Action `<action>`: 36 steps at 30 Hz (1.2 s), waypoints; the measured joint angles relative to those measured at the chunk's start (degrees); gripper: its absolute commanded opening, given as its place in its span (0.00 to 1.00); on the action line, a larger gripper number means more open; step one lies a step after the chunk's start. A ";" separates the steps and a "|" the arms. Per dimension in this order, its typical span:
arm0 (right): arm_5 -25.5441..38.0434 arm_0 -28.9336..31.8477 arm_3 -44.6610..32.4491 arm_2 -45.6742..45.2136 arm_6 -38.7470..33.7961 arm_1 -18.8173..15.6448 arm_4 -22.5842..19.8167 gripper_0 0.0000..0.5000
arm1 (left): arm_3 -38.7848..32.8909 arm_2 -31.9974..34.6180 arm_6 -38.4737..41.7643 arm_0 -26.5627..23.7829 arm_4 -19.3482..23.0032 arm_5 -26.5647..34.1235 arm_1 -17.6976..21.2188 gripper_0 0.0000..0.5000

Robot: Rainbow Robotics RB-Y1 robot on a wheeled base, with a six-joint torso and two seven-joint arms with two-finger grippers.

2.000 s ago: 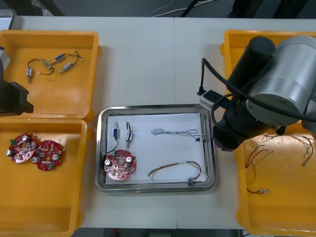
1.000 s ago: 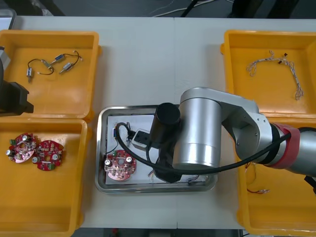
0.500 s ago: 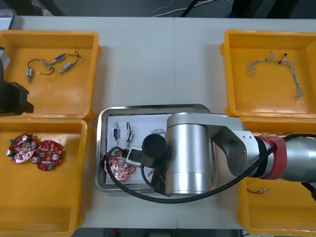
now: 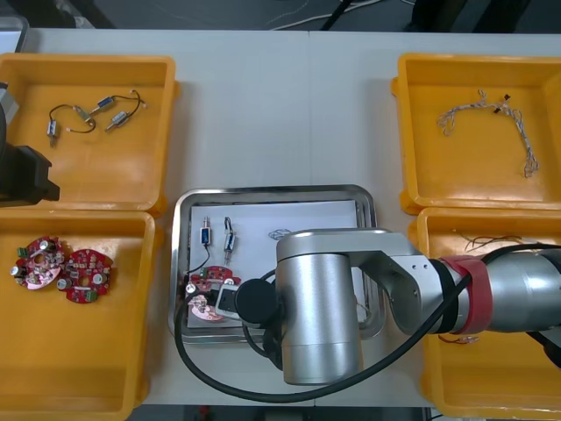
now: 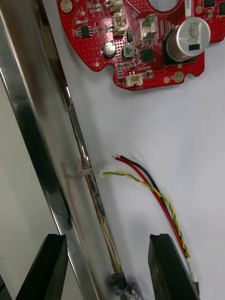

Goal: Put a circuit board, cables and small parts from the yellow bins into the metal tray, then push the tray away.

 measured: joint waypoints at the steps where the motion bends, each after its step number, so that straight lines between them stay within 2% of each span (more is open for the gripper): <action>1: -0.01 -0.02 0.00 0.10 0.18 0.02 0.01 1.00 | 0.00 0.00 0.00 0.00 0.00 0.00 0.00 1.00; 23: -0.45 -0.31 0.22 3.83 1.69 0.58 2.07 1.00 | 0.00 0.00 0.00 0.00 0.00 0.00 0.00 1.00; 36: -0.59 -0.31 3.53 4.30 1.69 3.28 2.36 0.99 | 0.00 0.00 0.00 0.00 0.00 0.00 0.00 1.00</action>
